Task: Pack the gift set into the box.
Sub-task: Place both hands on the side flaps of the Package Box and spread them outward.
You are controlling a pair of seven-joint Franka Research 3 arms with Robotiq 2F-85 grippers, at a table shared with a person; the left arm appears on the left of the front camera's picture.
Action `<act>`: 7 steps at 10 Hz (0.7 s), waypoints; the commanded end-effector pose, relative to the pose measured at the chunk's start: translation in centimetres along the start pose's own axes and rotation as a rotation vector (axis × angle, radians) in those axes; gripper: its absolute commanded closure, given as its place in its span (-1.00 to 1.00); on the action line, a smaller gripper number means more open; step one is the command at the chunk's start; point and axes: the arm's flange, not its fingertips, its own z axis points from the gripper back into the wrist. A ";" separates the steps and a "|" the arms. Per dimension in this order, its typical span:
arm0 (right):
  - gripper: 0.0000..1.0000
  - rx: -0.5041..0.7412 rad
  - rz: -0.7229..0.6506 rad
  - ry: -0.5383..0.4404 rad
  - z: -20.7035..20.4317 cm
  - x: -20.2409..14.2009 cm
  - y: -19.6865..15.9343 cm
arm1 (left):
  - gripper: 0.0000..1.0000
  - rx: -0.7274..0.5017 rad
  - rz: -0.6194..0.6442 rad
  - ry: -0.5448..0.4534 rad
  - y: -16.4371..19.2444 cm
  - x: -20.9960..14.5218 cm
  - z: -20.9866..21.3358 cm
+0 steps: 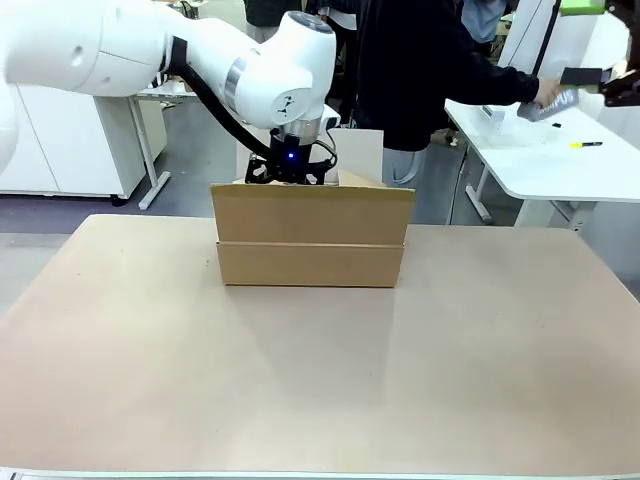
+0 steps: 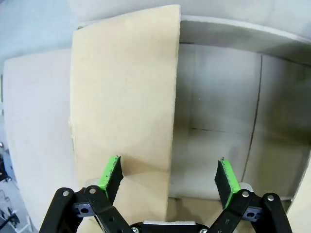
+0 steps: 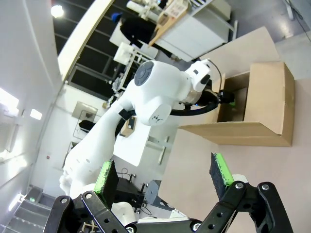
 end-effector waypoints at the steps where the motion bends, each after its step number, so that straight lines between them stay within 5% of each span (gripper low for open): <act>1: -1.00 0.029 0.023 -0.011 -0.4 0.4 0.0 | -1.00 -0.002 0.008 -0.002 0.4 0.3 -0.1; 3: -1.00 0.029 0.023 -0.011 -0.4 0.4 0.0 | -1.00 0.188 0.189 -0.103 0.1 0.6 -0.8; 7: -1.00 0.029 0.023 -0.011 -0.4 0.4 0.0 | -1.00 0.276 0.228 -0.108 0.3 1.0 -1.7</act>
